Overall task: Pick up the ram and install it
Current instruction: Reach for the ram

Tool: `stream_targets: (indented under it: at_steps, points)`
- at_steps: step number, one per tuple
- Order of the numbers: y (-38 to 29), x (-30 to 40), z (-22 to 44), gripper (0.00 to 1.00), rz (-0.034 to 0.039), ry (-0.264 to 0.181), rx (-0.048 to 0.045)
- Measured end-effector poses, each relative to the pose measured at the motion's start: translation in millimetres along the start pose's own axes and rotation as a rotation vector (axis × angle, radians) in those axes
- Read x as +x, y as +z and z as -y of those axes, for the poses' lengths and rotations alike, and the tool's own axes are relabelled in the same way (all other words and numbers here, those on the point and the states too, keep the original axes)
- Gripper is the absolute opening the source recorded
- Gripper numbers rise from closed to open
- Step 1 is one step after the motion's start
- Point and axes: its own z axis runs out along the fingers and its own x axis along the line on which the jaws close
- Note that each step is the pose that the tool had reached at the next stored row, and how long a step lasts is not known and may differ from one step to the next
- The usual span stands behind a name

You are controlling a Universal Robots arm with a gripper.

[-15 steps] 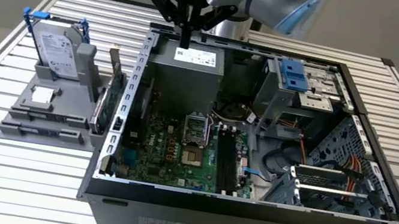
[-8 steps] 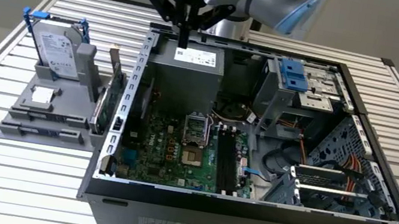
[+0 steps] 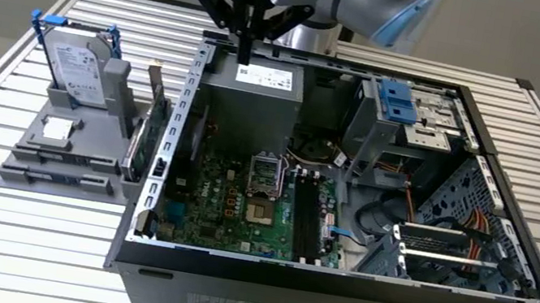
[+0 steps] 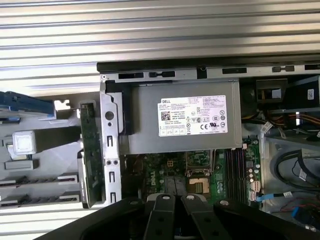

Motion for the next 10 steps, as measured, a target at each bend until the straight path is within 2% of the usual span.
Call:
stream_targets:
  at_steps: [10]
  points:
    - [-0.1,6.7,0.5,0.00,0.0000,0.000,-0.0001]
